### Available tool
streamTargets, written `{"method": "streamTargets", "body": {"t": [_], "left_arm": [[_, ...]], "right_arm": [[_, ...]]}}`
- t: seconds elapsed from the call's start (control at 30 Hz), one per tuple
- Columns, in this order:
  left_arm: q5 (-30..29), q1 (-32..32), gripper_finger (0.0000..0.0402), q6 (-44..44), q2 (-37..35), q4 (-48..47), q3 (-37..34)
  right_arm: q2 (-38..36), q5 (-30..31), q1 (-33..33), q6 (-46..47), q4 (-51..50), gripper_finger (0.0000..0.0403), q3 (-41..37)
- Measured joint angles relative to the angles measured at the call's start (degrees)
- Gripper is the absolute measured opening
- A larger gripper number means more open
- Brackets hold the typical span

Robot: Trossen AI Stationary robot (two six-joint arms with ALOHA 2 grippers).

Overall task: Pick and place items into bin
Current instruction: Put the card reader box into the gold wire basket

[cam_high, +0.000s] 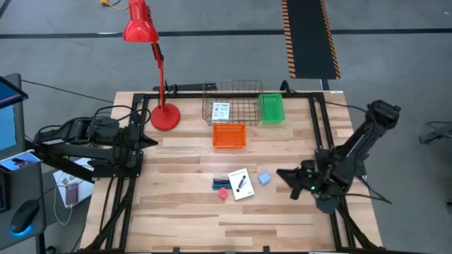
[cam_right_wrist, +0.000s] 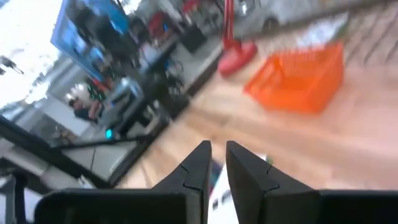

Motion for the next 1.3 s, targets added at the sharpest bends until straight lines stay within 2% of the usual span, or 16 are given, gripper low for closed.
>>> {"method": "streamTargets", "body": {"t": [0.2,0.47,0.67,0.97,1.3], "left_arm": [[-0.01,0.01,0.0000,-0.08,0.01,-0.01,0.00],[-0.02,0.02,0.0000,-0.24,0.02,-0.02,0.00],[-0.02,0.01,0.0000,-0.15,0.01,0.00,0.01],[-0.02,-0.01,0.0000,-0.28,0.02,0.00,0.00],[-0.02,-0.01,0.0000,0.13,0.02,0.00,0.00]], "right_arm": [[8.37,-10.62,-3.42,5.33,8.30,0.0043,-0.02],[15.97,-15.26,-3.59,7.00,19.31,0.0043,-0.02],[22.59,-20.49,-4.09,15.28,24.42,0.0051,0.00],[27.62,-25.23,-6.13,19.85,30.42,0.0092,0.00],[27.87,-32.37,-9.45,23.02,30.82,0.0160,0.02]]}}
